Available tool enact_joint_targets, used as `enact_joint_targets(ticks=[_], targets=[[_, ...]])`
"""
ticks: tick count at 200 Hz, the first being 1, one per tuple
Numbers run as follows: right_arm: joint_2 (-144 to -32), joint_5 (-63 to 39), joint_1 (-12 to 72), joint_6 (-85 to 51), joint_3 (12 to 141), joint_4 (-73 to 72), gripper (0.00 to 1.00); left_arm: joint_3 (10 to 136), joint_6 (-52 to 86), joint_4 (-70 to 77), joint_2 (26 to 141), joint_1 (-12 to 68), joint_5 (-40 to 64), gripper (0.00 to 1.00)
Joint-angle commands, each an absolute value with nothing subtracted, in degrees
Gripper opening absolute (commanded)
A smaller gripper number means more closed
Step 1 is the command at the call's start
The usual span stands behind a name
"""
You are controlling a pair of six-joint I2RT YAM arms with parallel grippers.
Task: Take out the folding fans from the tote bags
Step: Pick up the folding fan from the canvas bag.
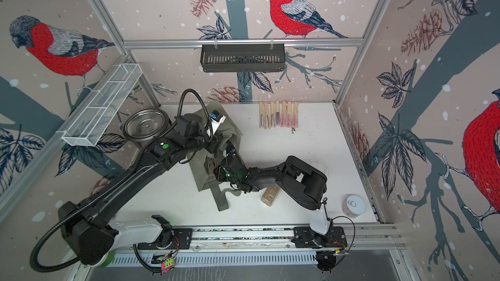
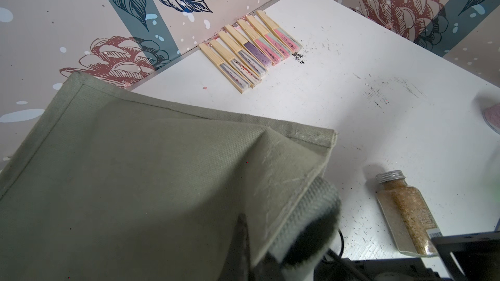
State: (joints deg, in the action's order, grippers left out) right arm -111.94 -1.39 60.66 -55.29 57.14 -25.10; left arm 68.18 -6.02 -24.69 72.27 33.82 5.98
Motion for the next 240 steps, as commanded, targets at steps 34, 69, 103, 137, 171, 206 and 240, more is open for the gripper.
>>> enact_joint_targets(ticks=[34, 69, 103, 137, 171, 206, 240], targets=[[-116.1, -6.6, 59.3, -56.2, 60.6, -28.1, 0.37, 68.3, -6.3, -22.2, 72.1, 33.9, 6.1, 0.0], [-118.3, -8.4, 58.5, -58.6, 61.0, -30.3, 0.37, 68.2, -6.3, -22.2, 72.2, 34.0, 6.2, 0.0], [-120.8, -12.1, 58.1, -60.8, 62.5, -32.3, 0.37, 68.3, -6.3, -22.2, 72.3, 34.0, 6.1, 0.0], [-122.5, -14.9, 57.7, -63.0, 63.8, -33.9, 0.37, 68.1, -6.3, -22.1, 72.6, 34.2, 6.1, 0.0], [-124.2, -16.4, 57.0, -65.8, 64.4, -36.0, 0.38, 68.2, -6.4, -22.2, 72.7, 34.2, 6.1, 0.0], [-126.9, -19.7, 57.0, -69.7, 66.7, -38.8, 0.38, 68.2, -6.4, -22.2, 72.8, 34.3, 6.0, 0.0], [-128.1, -20.4, 57.1, -73.1, 66.6, -42.7, 0.38, 68.3, -6.3, -22.3, 73.0, 34.3, 6.0, 0.0]])
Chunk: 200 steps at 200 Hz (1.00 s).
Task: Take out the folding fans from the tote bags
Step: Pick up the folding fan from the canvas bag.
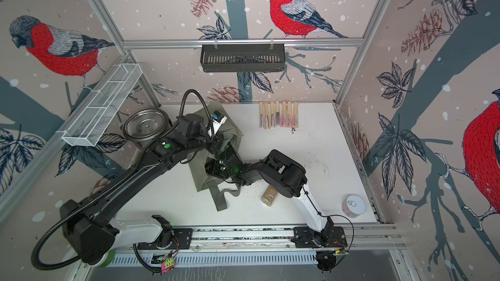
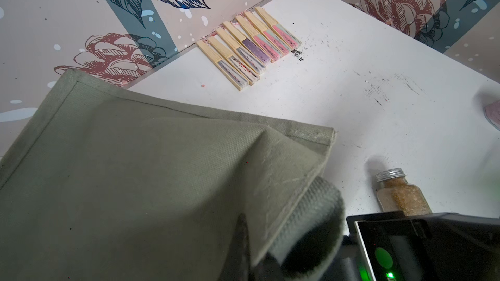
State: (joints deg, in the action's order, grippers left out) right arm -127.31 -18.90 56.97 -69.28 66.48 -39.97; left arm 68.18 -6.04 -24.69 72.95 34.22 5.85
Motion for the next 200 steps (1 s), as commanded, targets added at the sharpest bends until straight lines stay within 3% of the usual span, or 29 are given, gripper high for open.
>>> enact_joint_targets(ticks=[1, 119, 150, 173, 200], targets=[[-128.1, -20.4, 57.1, -73.2, 66.6, -42.8, 0.38, 68.3, -6.3, -22.3, 73.0, 34.3, 6.0, 0.0], [-133.9, -22.4, 56.7, -80.7, 71.8, -50.6, 0.38, 68.3, -6.3, -22.1, 72.9, 34.4, 6.1, 0.0], [-134.1, -20.2, 56.7, -82.3, 70.9, -58.9, 0.37, 68.1, -6.3, -22.1, 73.0, 34.3, 5.9, 0.0], [-135.6, -18.7, 57.0, -81.8, 74.1, -54.5, 0.38, 68.2, -6.3, -22.2, 73.0, 34.4, 6.0, 0.0], [-138.3, -18.2, 57.0, -85.0, 74.7, -58.9, 0.37, 68.0, -6.3, -21.9, 72.9, 34.4, 6.0, 0.0]])
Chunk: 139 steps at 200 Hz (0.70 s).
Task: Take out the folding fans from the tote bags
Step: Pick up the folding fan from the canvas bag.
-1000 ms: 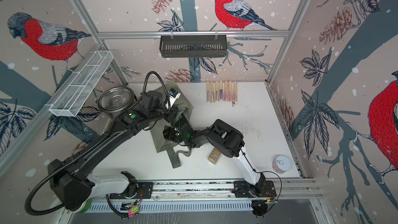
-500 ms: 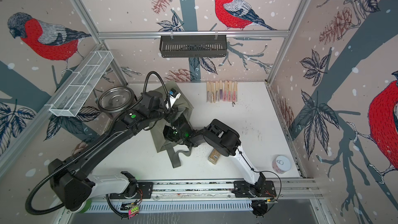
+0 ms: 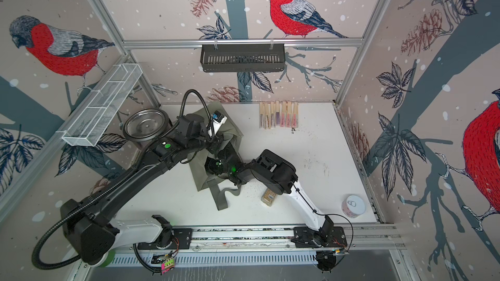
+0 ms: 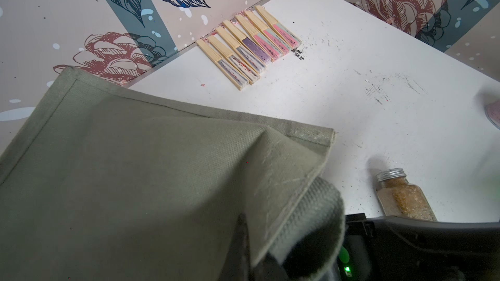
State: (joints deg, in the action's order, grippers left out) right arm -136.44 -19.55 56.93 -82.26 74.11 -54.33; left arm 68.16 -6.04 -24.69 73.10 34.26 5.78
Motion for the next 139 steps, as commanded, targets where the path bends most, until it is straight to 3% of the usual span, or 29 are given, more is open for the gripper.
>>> enact_joint_targets(ticks=[1, 33, 92, 139], targets=[[-138.3, -18.2, 57.0, -85.1, 74.8, -58.9, 0.37, 68.0, -6.3, -21.9, 72.9, 34.4, 5.9, 0.0], [-140.2, -18.6, 56.6, -85.0, 77.1, -57.3, 0.33, 68.0, -6.4, -22.0, 73.1, 34.5, 6.1, 0.0], [-136.5, -20.9, 55.9, -83.6, 72.8, -59.5, 0.11, 68.1, -6.4, -22.2, 73.0, 34.5, 5.9, 0.0], [-129.5, -22.5, 55.5, -79.3, 65.7, -56.6, 0.09, 67.9, -6.4, -21.9, 72.6, 34.4, 5.6, 0.0]])
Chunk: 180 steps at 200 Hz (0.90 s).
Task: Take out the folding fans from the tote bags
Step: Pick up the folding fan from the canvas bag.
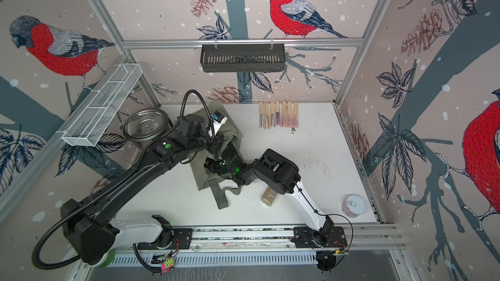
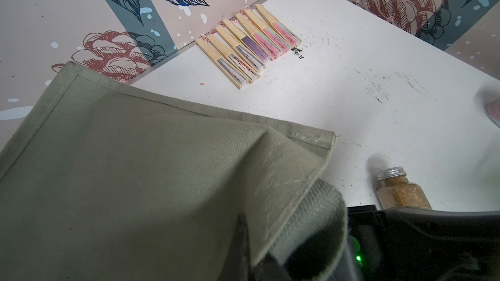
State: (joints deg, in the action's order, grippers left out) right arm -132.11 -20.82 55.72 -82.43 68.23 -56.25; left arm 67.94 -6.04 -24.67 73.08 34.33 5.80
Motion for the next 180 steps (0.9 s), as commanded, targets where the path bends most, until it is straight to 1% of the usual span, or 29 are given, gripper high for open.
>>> enact_joint_targets(ticks=[1, 97, 131, 152, 180], targets=[[-129.4, -22.6, 55.4, -79.2, 65.6, -56.5, 0.09, 67.9, -6.4, -21.9, 72.6, 34.4, 5.6, 0.0], [-116.7, -24.9, 56.0, -69.6, 50.9, -48.9, 0.09, 68.0, -6.5, -22.1, 72.7, 34.5, 5.5, 0.0], [-112.3, -25.8, 56.5, -66.3, 48.6, -43.5, 0.09, 67.9, -6.6, -22.1, 72.6, 34.5, 5.1, 0.0], [-108.4, -24.0, 56.8, -63.9, 46.0, -39.5, 0.09, 68.0, -6.6, -22.3, 73.0, 34.5, 5.3, 0.0], [-104.1, -24.4, 57.2, -63.5, 41.6, -40.5, 0.09, 67.9, -6.6, -22.2, 73.0, 34.4, 4.8, 0.0]])
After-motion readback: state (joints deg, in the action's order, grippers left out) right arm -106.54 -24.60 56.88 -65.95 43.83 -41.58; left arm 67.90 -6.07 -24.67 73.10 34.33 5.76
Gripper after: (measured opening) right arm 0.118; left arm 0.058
